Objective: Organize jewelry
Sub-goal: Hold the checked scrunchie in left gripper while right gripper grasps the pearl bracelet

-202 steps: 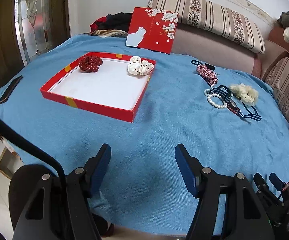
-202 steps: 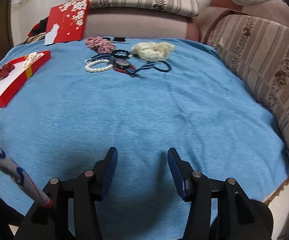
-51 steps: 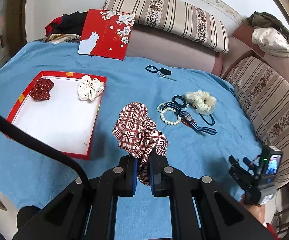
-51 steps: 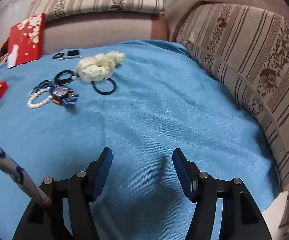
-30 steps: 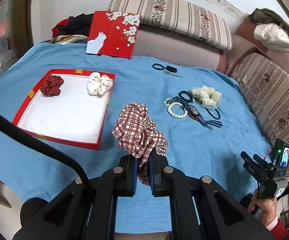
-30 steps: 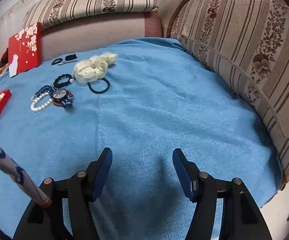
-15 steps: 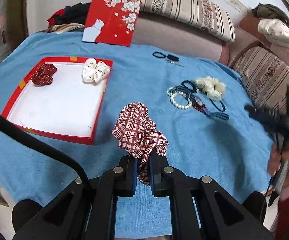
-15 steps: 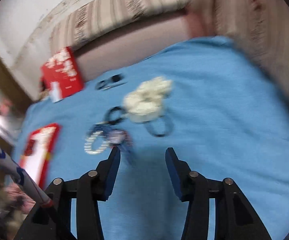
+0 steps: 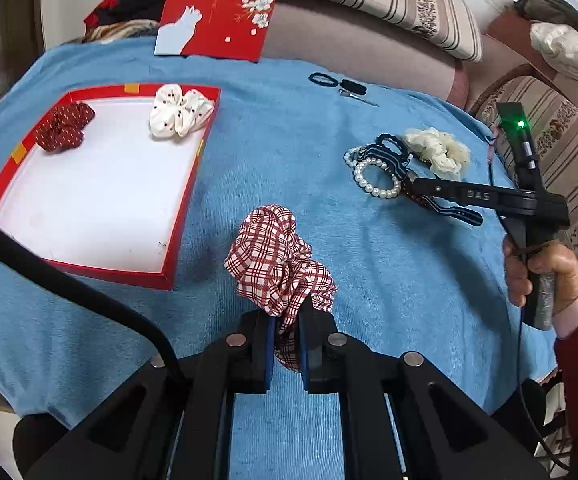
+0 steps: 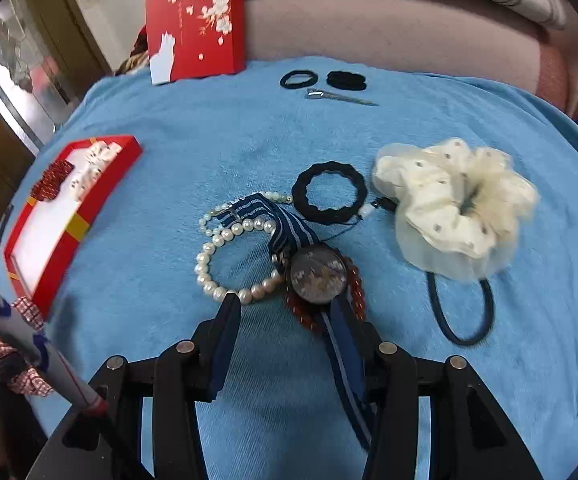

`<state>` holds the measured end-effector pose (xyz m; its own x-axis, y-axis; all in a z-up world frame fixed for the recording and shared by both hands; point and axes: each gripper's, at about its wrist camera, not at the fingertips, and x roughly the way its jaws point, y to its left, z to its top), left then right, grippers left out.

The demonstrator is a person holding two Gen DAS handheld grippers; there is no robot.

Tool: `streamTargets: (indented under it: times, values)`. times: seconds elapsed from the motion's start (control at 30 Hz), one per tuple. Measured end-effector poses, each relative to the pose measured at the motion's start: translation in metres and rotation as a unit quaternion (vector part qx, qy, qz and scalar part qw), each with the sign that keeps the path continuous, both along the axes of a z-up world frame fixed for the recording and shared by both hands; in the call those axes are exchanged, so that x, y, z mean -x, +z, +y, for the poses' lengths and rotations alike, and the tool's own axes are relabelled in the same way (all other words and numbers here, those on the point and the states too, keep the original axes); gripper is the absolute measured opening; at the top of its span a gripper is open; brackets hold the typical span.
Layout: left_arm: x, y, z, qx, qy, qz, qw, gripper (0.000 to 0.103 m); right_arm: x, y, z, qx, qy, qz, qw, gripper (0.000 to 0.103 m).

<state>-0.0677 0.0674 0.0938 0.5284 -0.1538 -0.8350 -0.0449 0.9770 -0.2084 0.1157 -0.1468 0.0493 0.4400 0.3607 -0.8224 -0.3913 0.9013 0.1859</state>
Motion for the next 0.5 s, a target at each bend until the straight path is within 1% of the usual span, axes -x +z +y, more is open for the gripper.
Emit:
streamTargets:
  times: [0.07,0.13,0.17,0.2,0.23,0.27,0.3,0.37,0.43,0.47,0.5]
  values:
    - [-0.003,-0.004,0.002,0.004,0.002,0.005,1.0000,0.009,-0.008,-0.004,0.001,0.005,-0.005,0.000,1.000,0.051]
    - [-0.004,-0.007,0.002,0.004,0.003,0.008,1.0000,0.009,-0.016,-0.008,-0.002,-0.002,-0.012,0.003,1.000,0.051]
    - [-0.004,-0.008,0.002,0.004,0.003,0.009,1.0000,0.009,-0.017,-0.007,-0.004,-0.005,-0.017,0.000,1.000,0.039]
    - [-0.004,-0.009,0.002,0.004,0.003,0.010,0.9999,0.009,-0.019,-0.007,-0.006,-0.010,-0.022,0.001,1.000,0.017]
    - [-0.005,-0.010,0.002,0.004,0.003,0.011,0.9999,0.009,-0.020,-0.005,-0.009,-0.024,-0.024,0.009,0.999,0.007]
    - [-0.005,-0.011,0.002,0.004,0.004,0.013,0.9999,0.009,-0.020,-0.004,-0.010,-0.036,-0.025,0.017,0.999,0.004]
    - [-0.005,-0.011,0.002,0.006,0.004,0.014,0.9999,0.009,-0.018,-0.003,-0.011,-0.039,-0.026,0.018,0.999,0.003]
    - [-0.005,-0.010,0.002,0.010,0.005,0.013,0.9998,0.009,-0.010,-0.001,-0.010,-0.019,-0.024,0.006,1.000,0.003]
    - [-0.002,-0.007,0.001,0.011,0.003,0.009,0.9999,0.009,-0.003,0.001,-0.011,-0.015,-0.027,0.002,1.000,0.003]
    - [0.000,-0.005,0.001,0.009,0.002,0.006,0.9999,0.009,0.001,0.002,-0.015,-0.017,-0.031,0.000,0.999,0.006]
    - [0.001,-0.003,0.000,0.009,0.001,0.004,0.9999,0.009,0.003,0.002,-0.017,-0.023,-0.032,0.005,0.999,0.018]
